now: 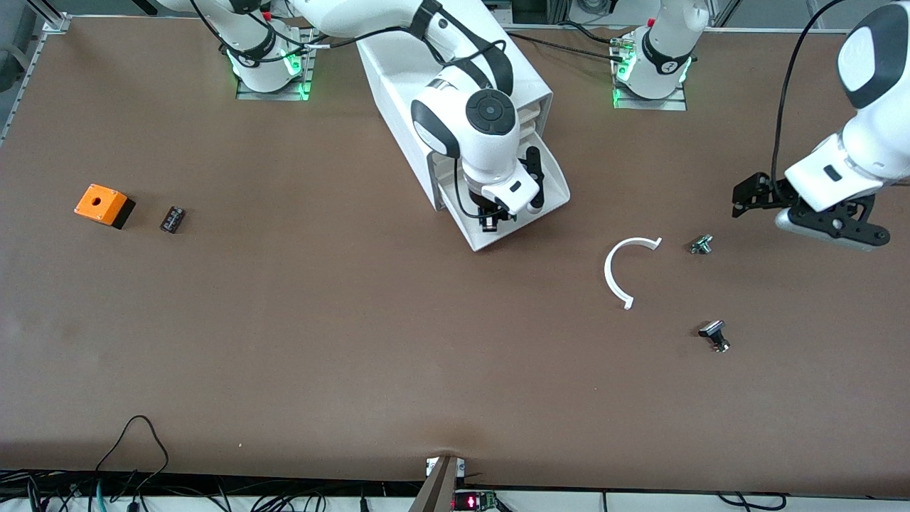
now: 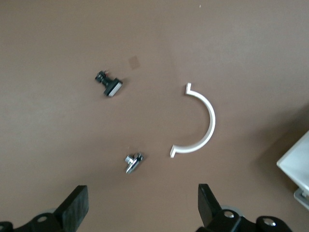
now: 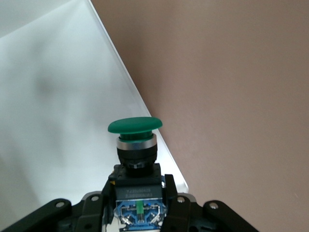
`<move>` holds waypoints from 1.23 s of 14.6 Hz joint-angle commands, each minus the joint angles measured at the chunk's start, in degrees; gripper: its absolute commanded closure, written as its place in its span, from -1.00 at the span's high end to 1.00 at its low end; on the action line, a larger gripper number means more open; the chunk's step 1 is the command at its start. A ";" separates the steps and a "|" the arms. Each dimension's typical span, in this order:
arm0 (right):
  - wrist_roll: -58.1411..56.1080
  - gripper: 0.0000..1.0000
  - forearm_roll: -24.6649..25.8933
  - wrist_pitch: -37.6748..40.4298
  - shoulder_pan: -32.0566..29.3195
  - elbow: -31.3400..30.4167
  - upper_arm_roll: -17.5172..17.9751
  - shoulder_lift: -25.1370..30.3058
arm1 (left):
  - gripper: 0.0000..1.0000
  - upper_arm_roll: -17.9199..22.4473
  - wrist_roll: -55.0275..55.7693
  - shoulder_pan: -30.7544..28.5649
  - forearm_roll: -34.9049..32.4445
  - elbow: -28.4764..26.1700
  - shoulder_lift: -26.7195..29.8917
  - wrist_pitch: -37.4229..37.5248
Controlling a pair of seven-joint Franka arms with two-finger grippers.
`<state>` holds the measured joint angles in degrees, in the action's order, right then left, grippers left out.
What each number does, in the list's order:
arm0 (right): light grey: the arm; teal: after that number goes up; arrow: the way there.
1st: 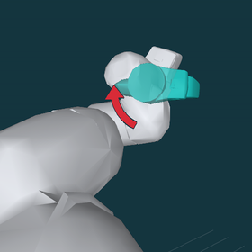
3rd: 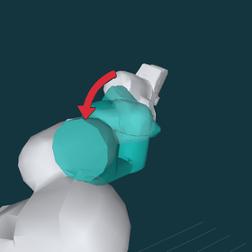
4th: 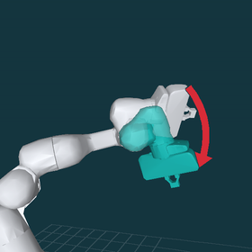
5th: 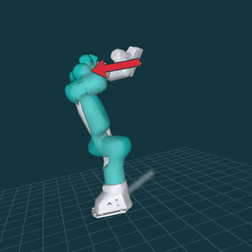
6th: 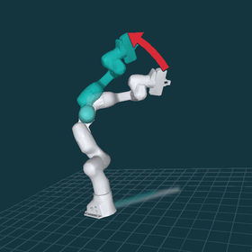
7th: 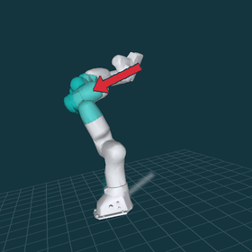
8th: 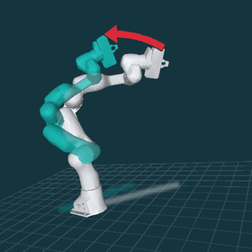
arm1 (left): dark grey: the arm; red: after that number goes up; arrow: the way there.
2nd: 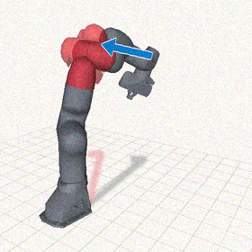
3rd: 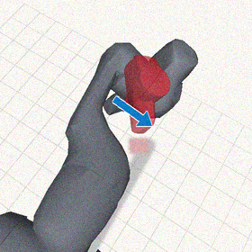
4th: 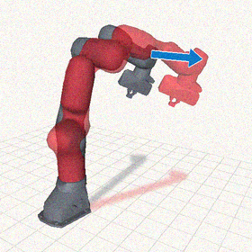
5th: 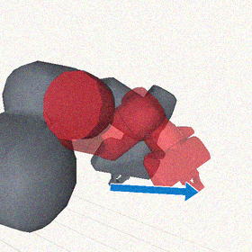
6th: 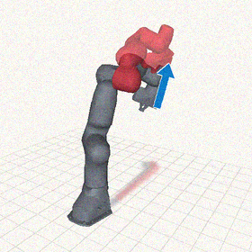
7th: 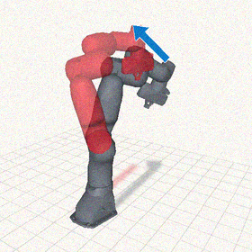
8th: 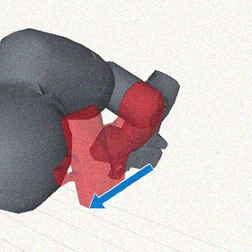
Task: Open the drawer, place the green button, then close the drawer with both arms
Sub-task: 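Lower the green button into the drawer and open the right gripper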
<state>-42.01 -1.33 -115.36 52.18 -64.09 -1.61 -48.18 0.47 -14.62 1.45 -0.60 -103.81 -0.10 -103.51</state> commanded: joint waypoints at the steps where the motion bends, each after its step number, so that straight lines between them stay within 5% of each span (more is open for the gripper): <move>1: -1.05 -0.62 0.45 -1.27 1.96 0.46 -0.33 -1.74 | 1.00 -0.20 0.64 0.04 -3.61 -0.25 3.26 1.99; 9: -5.54 -0.59 3.09 -1.00 3.46 -1.56 -0.33 -1.74 | 1.00 -1.08 13.98 -0.22 -3.79 7.75 1.86 12.10; 13: -4.48 -0.26 2.91 -1.27 3.54 -3.24 -0.33 -1.74 | 1.00 -0.55 16.29 0.22 -3.70 7.75 1.51 11.58; 14: -4.40 -0.05 2.83 -1.36 3.55 -3.24 -0.33 -1.74 | 1.00 -0.90 16.73 0.13 -3.70 7.66 1.59 11.66; 16: -4.31 1.00 2.74 -1.44 3.63 -2.98 -0.33 -1.65 | 1.00 -0.82 18.22 -0.22 -3.09 7.66 1.51 11.58; 18: -3.09 1.00 2.56 -1.36 3.55 -2.45 -0.33 -1.22 | 1.00 -0.73 18.23 -0.40 -3.09 7.75 1.59 11.58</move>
<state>-46.25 0.95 -116.48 55.30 -66.18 -1.66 -50.49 -0.05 2.75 1.44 -2.66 -98.14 2.44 -93.04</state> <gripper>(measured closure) 0.260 0.000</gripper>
